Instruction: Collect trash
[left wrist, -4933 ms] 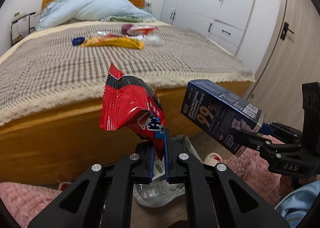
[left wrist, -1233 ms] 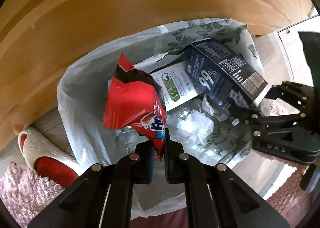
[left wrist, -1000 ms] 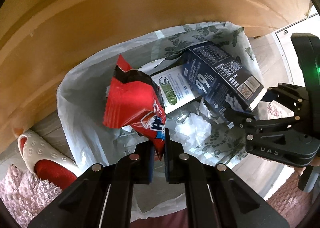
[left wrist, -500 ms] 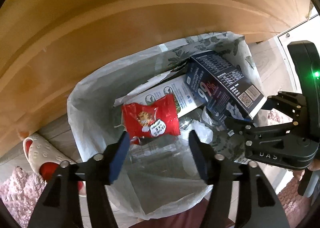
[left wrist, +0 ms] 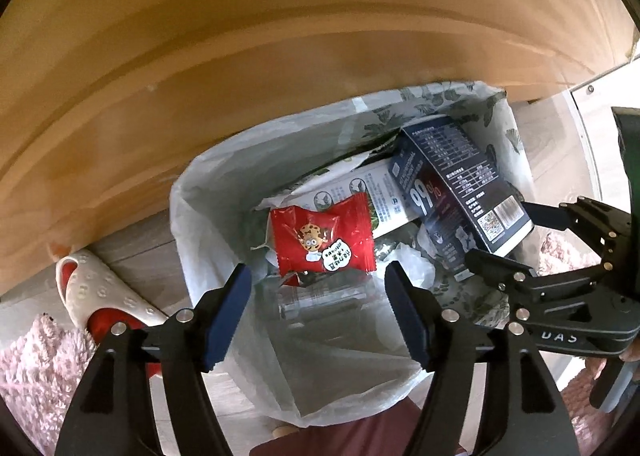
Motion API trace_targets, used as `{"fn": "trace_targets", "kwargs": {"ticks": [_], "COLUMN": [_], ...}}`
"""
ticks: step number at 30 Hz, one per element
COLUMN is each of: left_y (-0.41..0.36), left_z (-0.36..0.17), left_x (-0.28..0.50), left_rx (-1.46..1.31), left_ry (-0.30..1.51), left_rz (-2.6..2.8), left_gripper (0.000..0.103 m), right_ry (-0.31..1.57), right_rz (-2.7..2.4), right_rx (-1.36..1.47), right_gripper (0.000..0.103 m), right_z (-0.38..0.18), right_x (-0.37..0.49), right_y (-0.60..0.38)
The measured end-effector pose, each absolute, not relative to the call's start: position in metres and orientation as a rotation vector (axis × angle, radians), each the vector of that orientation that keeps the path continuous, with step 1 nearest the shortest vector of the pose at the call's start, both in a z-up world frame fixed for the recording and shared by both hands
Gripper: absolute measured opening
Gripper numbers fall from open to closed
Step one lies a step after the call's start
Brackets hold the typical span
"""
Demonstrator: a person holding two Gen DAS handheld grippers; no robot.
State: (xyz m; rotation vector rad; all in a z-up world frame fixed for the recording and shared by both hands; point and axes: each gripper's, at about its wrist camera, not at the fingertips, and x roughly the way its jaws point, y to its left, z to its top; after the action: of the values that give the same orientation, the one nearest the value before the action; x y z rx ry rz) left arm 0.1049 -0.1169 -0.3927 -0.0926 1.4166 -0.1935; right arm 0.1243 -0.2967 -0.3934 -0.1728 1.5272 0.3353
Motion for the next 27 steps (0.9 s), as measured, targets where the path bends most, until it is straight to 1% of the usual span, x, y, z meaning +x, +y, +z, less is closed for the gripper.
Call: {"fn": "trace_targets", "kwargs": {"ticks": [12, 15, 16, 17, 19, 21, 22, 23, 24, 27], "left_y": [-0.097, -0.091, -0.091, -0.091, -0.087, -0.084, -0.085, -0.085, -0.084, -0.082], "left_z": [-0.368, -0.361, -0.361, -0.360, -0.355, -0.351, -0.351, -0.349, -0.348, -0.343], "left_x": [0.097, 0.092, 0.092, 0.091, 0.090, 0.087, 0.086, 0.085, 0.083, 0.080], "left_rx": [-0.096, -0.108, -0.114, -0.121, -0.142, -0.156, -0.158, -0.159, -0.161, -0.176], "left_ry": [1.326, 1.312, 1.309, 1.306, 1.299, 1.288, 1.282, 1.278, 1.273, 1.261], "left_rz": [-0.146, -0.137, -0.135, -0.133, -0.135, -0.133, -0.132, -0.131, -0.132, -0.134], "left_gripper": [0.067, 0.075, 0.076, 0.076, 0.079, 0.086, 0.087, 0.089, 0.091, 0.092], "right_ry": [1.445, 1.425, 1.419, 1.412, 1.391, 1.377, 1.366, 1.358, 1.350, 1.324], "right_rz": [0.326, 0.316, 0.313, 0.310, 0.303, 0.298, 0.292, 0.290, 0.289, 0.289], "right_rx": [-0.221, -0.239, -0.243, -0.250, -0.266, -0.267, -0.267, -0.265, -0.261, -0.252], "right_gripper": [0.077, 0.077, 0.080, 0.086, 0.087, 0.087, 0.087, 0.089, 0.093, 0.093], "right_z": [-0.374, -0.371, -0.369, -0.368, -0.364, -0.361, -0.358, -0.356, -0.354, -0.347], "right_x": [0.112, 0.108, 0.107, 0.106, 0.103, 0.102, 0.100, 0.099, 0.098, 0.094], "right_y": [-0.283, -0.281, -0.281, -0.281, -0.279, -0.279, -0.279, -0.279, -0.280, -0.281]}}
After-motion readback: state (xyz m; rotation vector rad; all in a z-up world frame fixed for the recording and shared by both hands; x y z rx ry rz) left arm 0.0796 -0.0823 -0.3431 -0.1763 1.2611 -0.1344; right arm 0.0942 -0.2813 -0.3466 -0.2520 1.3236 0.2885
